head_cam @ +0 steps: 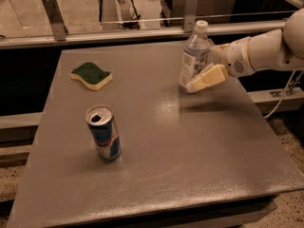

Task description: Move blue plastic bottle near sponge

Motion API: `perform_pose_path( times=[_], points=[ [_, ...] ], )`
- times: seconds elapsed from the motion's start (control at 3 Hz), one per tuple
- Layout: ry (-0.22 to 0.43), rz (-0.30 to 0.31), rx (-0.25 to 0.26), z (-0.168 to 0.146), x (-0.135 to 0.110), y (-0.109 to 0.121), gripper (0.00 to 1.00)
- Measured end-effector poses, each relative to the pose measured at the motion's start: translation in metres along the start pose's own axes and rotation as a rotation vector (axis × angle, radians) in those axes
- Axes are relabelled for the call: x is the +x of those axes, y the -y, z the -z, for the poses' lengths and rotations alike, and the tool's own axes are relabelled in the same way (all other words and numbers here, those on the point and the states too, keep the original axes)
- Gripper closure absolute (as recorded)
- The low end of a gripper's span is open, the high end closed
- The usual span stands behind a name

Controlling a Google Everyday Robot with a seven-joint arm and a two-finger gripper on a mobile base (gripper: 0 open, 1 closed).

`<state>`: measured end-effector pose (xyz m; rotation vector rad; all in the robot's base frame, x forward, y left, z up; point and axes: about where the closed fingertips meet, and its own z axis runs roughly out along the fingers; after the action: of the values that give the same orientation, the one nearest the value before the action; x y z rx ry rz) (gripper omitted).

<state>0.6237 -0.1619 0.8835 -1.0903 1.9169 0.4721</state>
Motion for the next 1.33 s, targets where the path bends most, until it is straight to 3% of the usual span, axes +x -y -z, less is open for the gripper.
perform_pose_path(
  times=[0.67,1.0,1.33],
  points=[
    [0.141,-0.152,-0.052,-0.005,-0.024,-0.005,0.42],
    [0.208,-0.17,-0.089,0.006,-0.039,-0.012,0.65],
    [0.218,-0.171,-0.099,0.005,-0.042,-0.015,0.87]
  ],
)
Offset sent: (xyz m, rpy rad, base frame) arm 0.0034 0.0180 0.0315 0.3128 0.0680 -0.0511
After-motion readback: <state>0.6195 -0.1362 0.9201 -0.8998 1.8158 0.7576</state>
